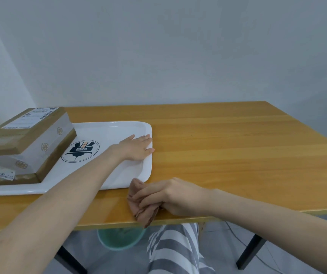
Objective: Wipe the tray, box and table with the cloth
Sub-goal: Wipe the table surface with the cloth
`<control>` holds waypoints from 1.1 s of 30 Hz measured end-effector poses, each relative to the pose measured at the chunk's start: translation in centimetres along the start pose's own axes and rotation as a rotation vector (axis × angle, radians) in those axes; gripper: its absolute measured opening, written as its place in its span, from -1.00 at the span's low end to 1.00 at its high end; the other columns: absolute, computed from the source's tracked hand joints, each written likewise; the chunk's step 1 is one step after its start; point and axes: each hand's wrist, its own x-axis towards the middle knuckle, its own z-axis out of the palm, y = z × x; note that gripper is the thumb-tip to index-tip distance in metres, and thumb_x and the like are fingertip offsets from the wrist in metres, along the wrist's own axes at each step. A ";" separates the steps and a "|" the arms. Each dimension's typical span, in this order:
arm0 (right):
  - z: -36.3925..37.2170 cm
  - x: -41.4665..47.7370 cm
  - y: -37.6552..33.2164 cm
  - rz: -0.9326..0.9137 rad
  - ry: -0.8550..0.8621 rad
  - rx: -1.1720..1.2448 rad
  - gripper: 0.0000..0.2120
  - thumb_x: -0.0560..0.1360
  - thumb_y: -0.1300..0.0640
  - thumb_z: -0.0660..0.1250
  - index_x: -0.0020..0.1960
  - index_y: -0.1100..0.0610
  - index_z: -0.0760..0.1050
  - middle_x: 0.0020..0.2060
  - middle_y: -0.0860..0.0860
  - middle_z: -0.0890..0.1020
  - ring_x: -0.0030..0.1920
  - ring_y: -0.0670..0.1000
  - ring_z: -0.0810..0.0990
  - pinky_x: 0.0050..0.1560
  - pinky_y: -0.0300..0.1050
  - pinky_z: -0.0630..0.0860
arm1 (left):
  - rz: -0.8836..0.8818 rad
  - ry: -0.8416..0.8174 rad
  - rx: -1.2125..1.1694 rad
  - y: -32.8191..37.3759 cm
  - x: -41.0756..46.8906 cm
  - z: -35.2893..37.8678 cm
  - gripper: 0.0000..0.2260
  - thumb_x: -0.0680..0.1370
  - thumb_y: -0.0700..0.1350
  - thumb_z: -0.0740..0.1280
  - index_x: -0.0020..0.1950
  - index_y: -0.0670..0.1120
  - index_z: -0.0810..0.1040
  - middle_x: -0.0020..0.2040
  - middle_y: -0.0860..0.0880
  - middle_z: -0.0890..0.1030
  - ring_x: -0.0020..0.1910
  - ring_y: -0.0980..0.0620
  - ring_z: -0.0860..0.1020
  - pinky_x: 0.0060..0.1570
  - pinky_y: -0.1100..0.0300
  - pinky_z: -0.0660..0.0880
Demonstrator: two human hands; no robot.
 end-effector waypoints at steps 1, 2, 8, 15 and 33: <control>-0.5 -1.0 0.5 0.017 -0.005 0.022 -0.56 0.38 0.45 0.15 0.15 0.17 0.58 0.27 -0.02 0.54 0.25 0.04 0.52 -0.14 0.07 0.58 | -0.001 0.002 0.001 0.0 -0.1 0.0 -0.48 0.65 0.10 -0.11 0.57 -0.06 -0.11 0.57 0.05 -0.13 0.55 0.14 -0.12 0.51 0.08 -0.20; -1.2 -2.2 1.0 0.048 -0.008 0.047 -0.55 0.38 0.42 0.13 0.15 0.17 0.58 0.28 -0.03 0.54 0.27 0.01 0.51 -0.04 0.07 0.57 | 0.002 0.003 0.001 0.0 -0.1 0.0 -0.48 0.65 0.10 -0.11 0.57 -0.06 -0.11 0.57 0.05 -0.13 0.55 0.14 -0.12 0.51 0.08 -0.20; -5.2 -10.3 3.6 0.292 0.012 0.090 -0.54 0.35 0.37 0.12 0.13 0.15 0.61 0.26 -0.07 0.55 0.32 -0.17 0.45 0.30 -0.19 0.44 | 0.044 0.028 -0.026 0.1 0.0 0.4 -0.50 0.66 0.06 -0.10 0.57 -0.08 -0.07 0.58 0.01 -0.11 0.55 0.09 -0.12 0.52 0.10 -0.17; -7.1 -14.4 10.4 0.634 0.233 -0.156 -0.51 0.36 0.49 0.27 0.13 0.06 0.62 0.20 -0.15 0.54 0.25 -0.22 0.45 0.26 -0.06 0.45 | 0.075 0.053 -0.110 -0.8 1.1 1.1 -0.49 0.66 0.06 -0.06 0.56 -0.09 -0.07 0.58 -0.01 -0.09 0.55 0.06 -0.11 0.50 0.14 -0.17; -2.0 -5.6 2.1 0.322 0.026 0.019 -0.49 0.37 0.40 0.14 0.20 0.04 0.56 0.35 -0.14 0.46 0.32 -0.02 0.47 0.05 0.09 0.57 | -0.027 0.283 -0.055 1.8 3.0 0.3 -0.69 0.64 0.02 0.05 0.15 -0.21 0.37 0.23 -0.10 0.29 -0.15 0.00 0.39 -0.14 0.13 0.37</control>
